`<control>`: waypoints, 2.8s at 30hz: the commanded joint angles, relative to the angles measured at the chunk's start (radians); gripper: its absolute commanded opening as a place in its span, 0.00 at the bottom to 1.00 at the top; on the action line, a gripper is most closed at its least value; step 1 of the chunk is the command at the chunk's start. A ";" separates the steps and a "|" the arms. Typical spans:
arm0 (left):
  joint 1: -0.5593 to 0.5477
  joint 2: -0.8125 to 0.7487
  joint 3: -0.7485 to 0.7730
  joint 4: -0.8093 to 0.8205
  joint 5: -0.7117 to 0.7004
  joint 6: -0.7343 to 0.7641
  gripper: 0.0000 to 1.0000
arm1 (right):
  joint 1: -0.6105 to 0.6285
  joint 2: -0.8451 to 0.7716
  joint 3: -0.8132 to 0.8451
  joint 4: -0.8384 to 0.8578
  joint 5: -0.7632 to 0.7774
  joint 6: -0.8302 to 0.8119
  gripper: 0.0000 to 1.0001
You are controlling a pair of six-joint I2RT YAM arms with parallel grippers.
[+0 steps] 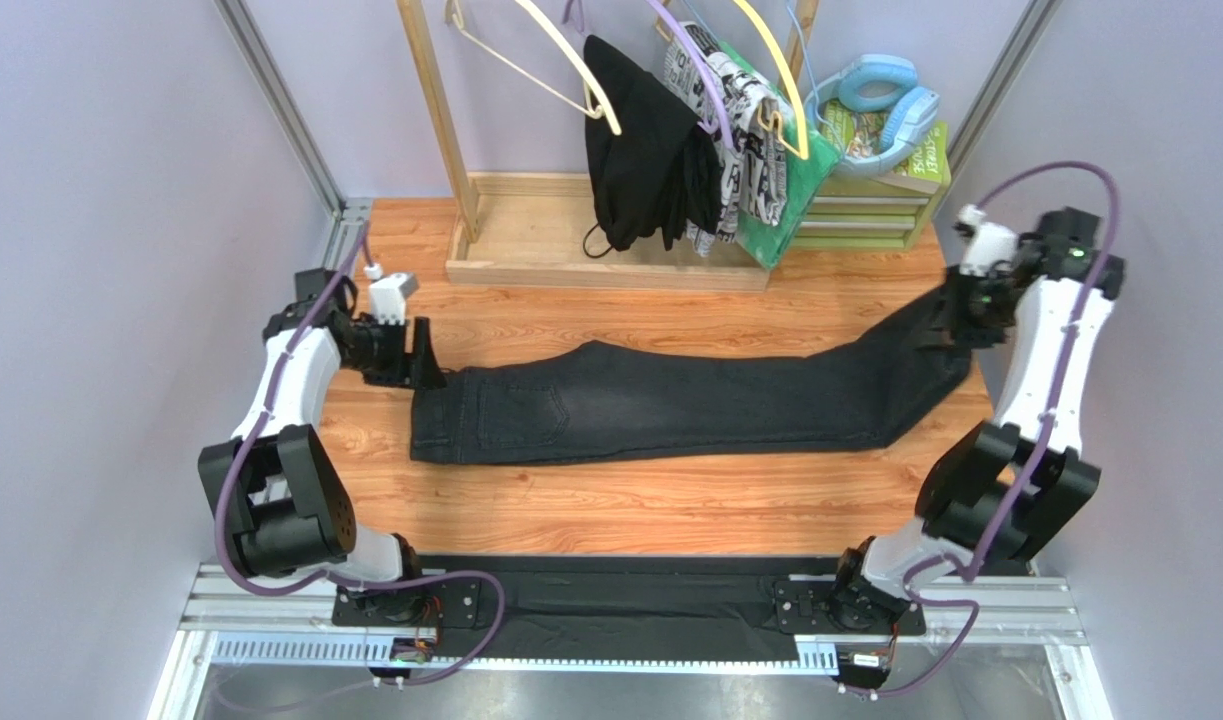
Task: Place the trousers on the hanger
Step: Fold the trousers
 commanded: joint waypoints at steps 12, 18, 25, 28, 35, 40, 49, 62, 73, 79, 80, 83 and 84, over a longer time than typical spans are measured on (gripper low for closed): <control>0.148 0.065 -0.054 -0.043 -0.069 -0.181 0.59 | 0.891 -0.219 -0.255 0.404 -0.106 0.531 0.00; 0.148 0.194 -0.031 -0.049 -0.047 -0.196 0.56 | 1.106 -0.009 -0.102 0.467 0.020 0.694 0.00; 0.148 0.274 -0.025 -0.049 0.018 -0.192 0.38 | 1.276 0.135 0.015 0.587 0.063 0.813 0.00; 0.148 0.308 -0.024 -0.049 0.038 -0.196 0.26 | 1.316 0.204 0.089 0.614 0.066 0.856 0.00; 0.148 0.358 -0.017 -0.051 0.065 -0.200 0.00 | 1.401 0.345 0.249 0.651 0.071 0.933 0.00; 0.148 0.346 -0.021 -0.046 0.065 -0.203 0.00 | 1.447 0.413 0.312 0.666 0.074 1.003 0.00; 0.148 0.345 -0.025 -0.042 0.052 -0.210 0.00 | 1.491 0.505 0.423 0.682 0.045 1.082 0.00; 0.148 0.341 -0.026 -0.040 0.058 -0.206 0.00 | 1.521 0.600 0.480 0.734 0.015 1.142 0.00; 0.367 0.223 0.087 -0.081 0.140 -0.141 0.41 | 1.498 0.580 0.501 0.846 -0.205 1.027 0.90; 0.445 0.196 0.290 -0.225 0.198 -0.002 0.42 | 1.372 0.424 0.394 0.782 -0.369 0.835 0.96; 0.435 0.187 0.302 -0.253 0.241 0.038 0.43 | 1.338 0.398 0.366 0.754 -0.376 0.800 0.94; 0.321 0.135 0.304 -0.356 0.189 0.208 0.48 | 1.291 0.330 0.241 0.581 -0.359 0.627 0.87; 0.253 0.121 0.286 -0.356 0.168 0.218 0.49 | 1.259 0.318 0.196 0.509 -0.338 0.546 0.85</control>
